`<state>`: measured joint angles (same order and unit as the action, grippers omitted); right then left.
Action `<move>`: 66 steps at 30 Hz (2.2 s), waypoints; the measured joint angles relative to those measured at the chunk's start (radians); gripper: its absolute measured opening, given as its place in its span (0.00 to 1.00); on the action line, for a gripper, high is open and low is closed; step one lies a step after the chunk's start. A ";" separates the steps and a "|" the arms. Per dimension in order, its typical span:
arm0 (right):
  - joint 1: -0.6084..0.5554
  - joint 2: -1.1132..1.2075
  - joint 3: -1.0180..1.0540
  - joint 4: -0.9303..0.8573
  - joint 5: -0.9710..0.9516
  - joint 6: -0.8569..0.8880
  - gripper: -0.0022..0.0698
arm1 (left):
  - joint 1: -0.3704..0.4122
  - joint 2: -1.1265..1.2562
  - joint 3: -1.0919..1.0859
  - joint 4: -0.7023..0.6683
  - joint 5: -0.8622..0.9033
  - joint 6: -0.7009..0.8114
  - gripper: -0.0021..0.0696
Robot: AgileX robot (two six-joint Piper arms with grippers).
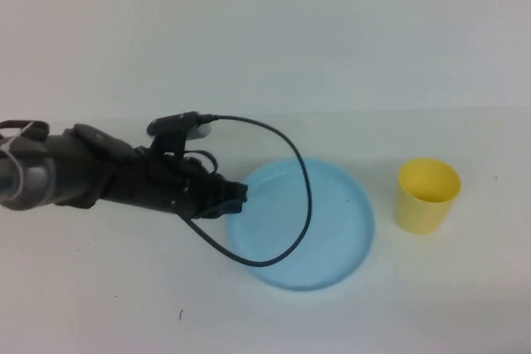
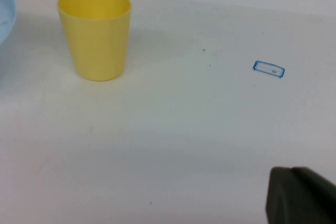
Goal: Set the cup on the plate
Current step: Pick up the plate from the table, then place the plate on the center of the table, then pick up the cup from the table
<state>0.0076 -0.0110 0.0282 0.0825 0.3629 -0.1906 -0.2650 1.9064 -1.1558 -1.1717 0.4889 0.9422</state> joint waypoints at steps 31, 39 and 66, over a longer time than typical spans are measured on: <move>0.000 0.000 0.000 0.002 0.000 0.000 0.03 | -0.080 0.080 -0.209 0.228 -0.046 -0.291 0.29; 0.000 0.000 0.000 0.002 0.000 0.000 0.03 | -0.082 -0.163 -0.209 0.343 -0.090 -0.260 0.03; 0.000 0.000 0.000 0.002 0.000 0.000 0.03 | -0.471 -1.112 0.207 0.432 -0.213 -0.403 0.03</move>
<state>0.0076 -0.0110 0.0282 0.0841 0.3629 -0.1906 -0.7355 0.7942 -0.9490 -0.7401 0.2756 0.5394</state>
